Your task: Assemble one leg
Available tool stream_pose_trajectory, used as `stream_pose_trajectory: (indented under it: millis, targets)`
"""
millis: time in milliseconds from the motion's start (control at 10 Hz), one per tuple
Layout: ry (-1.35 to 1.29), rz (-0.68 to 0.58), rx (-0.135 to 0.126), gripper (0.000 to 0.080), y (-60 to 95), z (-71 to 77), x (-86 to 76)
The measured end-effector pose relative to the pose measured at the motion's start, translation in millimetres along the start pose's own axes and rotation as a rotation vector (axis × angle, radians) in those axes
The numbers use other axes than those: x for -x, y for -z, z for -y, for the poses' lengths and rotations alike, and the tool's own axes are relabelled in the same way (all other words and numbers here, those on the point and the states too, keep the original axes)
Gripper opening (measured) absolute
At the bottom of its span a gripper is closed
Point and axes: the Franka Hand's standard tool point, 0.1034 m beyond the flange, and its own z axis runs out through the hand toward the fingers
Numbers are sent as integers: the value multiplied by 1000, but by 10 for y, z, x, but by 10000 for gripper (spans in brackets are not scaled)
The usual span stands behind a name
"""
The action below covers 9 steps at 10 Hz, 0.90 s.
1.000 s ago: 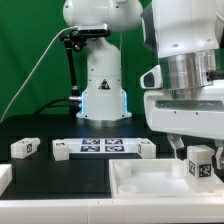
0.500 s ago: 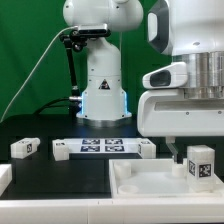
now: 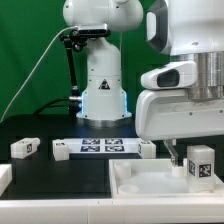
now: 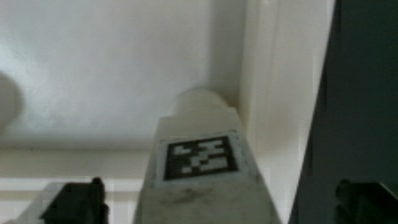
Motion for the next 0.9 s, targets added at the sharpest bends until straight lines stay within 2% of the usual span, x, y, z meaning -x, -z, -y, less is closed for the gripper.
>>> stream_pose_trajectory:
  millis: [100,200,300,400,500,700,900]
  targets:
    - [-12,-1,0,601,-1,6,-1]
    - [-13,-1,0,601,-1,4,0]
    - [-13,-1,0,423,-2,4,0]
    - [-15,-1,0,423,-2,4,0]
    - [-41,-1,0,288,-2,3,0]
    - [-109,-1,-3,288,-4,6,2]
    - [-395,-2,-6,288,-8,8,5]
